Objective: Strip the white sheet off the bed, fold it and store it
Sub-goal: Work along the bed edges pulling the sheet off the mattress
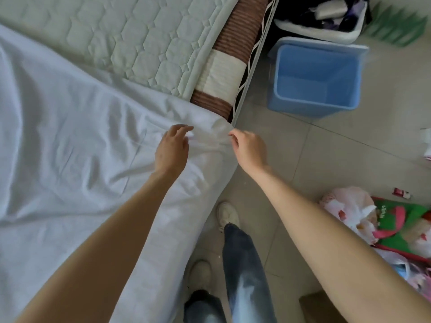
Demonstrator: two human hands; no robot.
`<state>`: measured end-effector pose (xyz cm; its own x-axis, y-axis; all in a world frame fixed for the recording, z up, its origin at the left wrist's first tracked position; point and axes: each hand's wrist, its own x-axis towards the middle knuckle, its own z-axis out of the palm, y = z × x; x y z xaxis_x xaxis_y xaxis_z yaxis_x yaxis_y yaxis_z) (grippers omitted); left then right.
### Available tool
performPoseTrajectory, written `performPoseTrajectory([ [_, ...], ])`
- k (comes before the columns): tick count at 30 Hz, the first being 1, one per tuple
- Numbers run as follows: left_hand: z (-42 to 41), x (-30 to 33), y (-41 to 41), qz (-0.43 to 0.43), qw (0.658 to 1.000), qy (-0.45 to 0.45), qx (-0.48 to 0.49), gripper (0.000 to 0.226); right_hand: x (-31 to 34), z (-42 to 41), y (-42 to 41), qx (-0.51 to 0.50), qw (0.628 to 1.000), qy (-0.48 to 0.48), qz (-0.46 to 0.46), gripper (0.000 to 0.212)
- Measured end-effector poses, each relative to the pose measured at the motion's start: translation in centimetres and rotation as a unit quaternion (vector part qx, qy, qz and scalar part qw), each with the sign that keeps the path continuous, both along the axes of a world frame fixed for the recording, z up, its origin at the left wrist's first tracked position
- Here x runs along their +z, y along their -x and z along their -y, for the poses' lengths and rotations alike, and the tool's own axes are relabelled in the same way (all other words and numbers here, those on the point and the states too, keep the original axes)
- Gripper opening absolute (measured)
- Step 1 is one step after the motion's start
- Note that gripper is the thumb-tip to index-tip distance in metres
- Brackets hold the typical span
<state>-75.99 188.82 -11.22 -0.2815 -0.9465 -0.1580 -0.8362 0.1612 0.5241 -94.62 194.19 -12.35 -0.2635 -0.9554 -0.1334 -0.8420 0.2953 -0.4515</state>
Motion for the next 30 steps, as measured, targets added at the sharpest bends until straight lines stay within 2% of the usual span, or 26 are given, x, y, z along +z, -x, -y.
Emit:
performPoseTrajectory([
  [3, 2.9, -1.9, 1.3, 0.079, 0.996, -0.018, -0.036, 0.029, -2.8, 2.9, 1.0, 0.038, 0.998, -0.056, -0.007, 0.033],
  [5, 4.1, -2.5, 1.8, 0.102, 0.993, -0.004, -0.055, 0.014, -3.6, 4.1, 1.5, 0.063, 0.996, -0.069, 0.003, 0.03],
  [10, 5.9, -1.0, 4.2, -0.054, 0.995, 0.062, -0.05, 0.004, -2.2, 4.9, 4.5, 0.112, 0.991, -0.065, 0.028, 0.022],
  [13, 7.2, -0.5, 6.7, -0.094, 0.992, 0.067, -0.047, 0.004, -1.1, 6.6, 7.8, 0.075, 0.997, -0.007, 0.008, 0.02],
  [15, 8.3, -0.6, 8.4, -0.105, 0.993, 0.047, -0.033, 0.003, -1.2, 8.3, 9.0, 0.085, 0.996, 0.012, -0.02, 0.017],
  [16, 8.9, -0.8, 9.3, -0.084, 0.995, 0.024, -0.037, 0.009, -1.6, 9.1, 9.2, 0.097, 0.995, -0.022, -0.028, 0.016],
  [18, 9.1, -1.3, 10.3, 0.011, 0.997, -0.02, -0.072, 0.029, -2.8, 9.5, 9.0, 0.098, 0.986, -0.13, -0.017, 0.017],
  [20, 8.2, -2.0, 10.1, 0.09, 0.989, -0.028, -0.11, 0.055, -3.9, 8.9, 8.7, 0.075, 0.979, -0.18, 0.056, 0.026],
  [23, 6.2, -3.1, 8.5, 0.143, 0.977, -0.049, -0.149, 0.084, -4.9, 8.0, 8.2, 0.041, 0.963, -0.195, 0.183, 0.037],
  [24, 5.5, -3.4, 7.9, 0.142, 0.975, -0.051, -0.162, 0.089, -5.2, 7.8, 8.2, 0.05, 0.962, -0.207, 0.169, 0.032],
  [26, 4.4, -3.8, 7.0, 0.122, 0.978, -0.022, -0.17, 0.092, -5.6, 7.4, 8.9, 0.073, 0.972, -0.205, 0.085, 0.029],
  [28, 3.4, -3.9, 6.3, 0.121, 0.98, 0.009, -0.158, 0.086, -5.9, 7.0, 9.7, 0.066, 0.987, -0.141, 0.024, 0.029],
  [30, 2.6, -4.0, 5.8, 0.156, 0.974, 0.014, -0.162, 0.085, -6.1, 6.7, 9.9, 0.055, 0.994, -0.091, -0.027, 0.03],
])
